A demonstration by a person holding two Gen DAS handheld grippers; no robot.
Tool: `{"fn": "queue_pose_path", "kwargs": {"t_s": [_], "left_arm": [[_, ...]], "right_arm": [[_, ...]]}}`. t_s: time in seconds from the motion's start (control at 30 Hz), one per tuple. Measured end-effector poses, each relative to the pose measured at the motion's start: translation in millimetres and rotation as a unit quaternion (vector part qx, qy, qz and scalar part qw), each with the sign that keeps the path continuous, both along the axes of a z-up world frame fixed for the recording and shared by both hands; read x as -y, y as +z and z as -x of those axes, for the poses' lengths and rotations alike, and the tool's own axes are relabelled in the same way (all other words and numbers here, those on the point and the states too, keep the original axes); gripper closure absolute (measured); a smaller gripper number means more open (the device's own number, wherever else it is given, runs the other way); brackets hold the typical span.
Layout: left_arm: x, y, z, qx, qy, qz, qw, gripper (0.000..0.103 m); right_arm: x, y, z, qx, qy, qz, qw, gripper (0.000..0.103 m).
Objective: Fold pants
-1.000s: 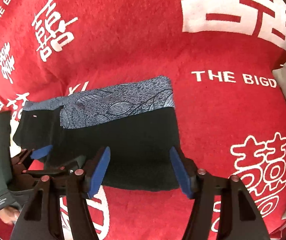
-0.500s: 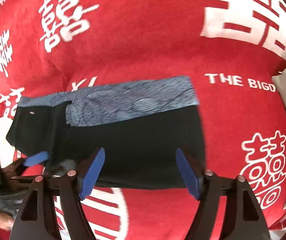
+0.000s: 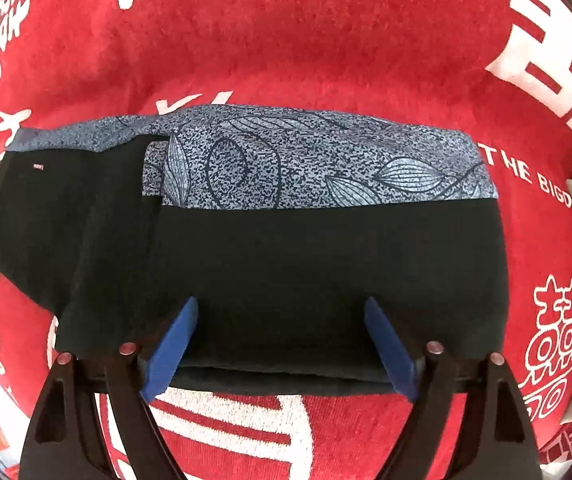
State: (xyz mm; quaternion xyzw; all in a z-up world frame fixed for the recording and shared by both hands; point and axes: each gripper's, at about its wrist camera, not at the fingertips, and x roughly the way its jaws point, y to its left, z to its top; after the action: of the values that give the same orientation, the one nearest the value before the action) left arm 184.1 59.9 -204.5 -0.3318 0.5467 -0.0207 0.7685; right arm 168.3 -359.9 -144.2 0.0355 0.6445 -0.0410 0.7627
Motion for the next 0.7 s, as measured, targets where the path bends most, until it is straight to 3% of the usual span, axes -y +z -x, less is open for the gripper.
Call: {"fn": "queue_pose_path", "kwargs": {"t_s": [0.1, 0.27, 0.43, 0.53, 0.6, 0.63, 0.7], "left_arm": [[-22, -16, 1, 0.013, 0.034, 0.051, 0.998, 0.001], [-28, -28, -12, 0.047, 0.046, 0.091, 0.9937, 0.001], [-27, -34, -27, 0.058, 0.049, 0.091, 0.9929, 0.001], [-20, -32, -33, 0.041, 0.052, 0.072, 0.9952, 0.004], [-20, -27, -33, 0.025, 0.061, 0.029, 0.9974, 0.039], [-19, -27, -34, 0.012, 0.056, 0.002, 0.9984, 0.073], [-19, -24, -33, 0.013, 0.048, -0.007, 0.9987, 0.075]], "right_arm": [[1, 0, -1, -0.001, 0.0, 0.003, 1.0, 0.015], [-2, 1, -2, 0.004, 0.001, 0.011, 1.0, 0.015], [-6, 1, -3, 0.004, 0.001, 0.013, 1.0, 0.015], [-5, 2, -3, 0.008, 0.0, 0.015, 1.0, 0.015], [-6, 2, -3, 0.008, -0.001, 0.017, 1.0, 0.015], [-6, 6, 0, 0.006, -0.001, 0.02, 1.0, 0.015], [-8, 12, -2, 0.002, -0.002, 0.027, 1.0, 0.018]]}}
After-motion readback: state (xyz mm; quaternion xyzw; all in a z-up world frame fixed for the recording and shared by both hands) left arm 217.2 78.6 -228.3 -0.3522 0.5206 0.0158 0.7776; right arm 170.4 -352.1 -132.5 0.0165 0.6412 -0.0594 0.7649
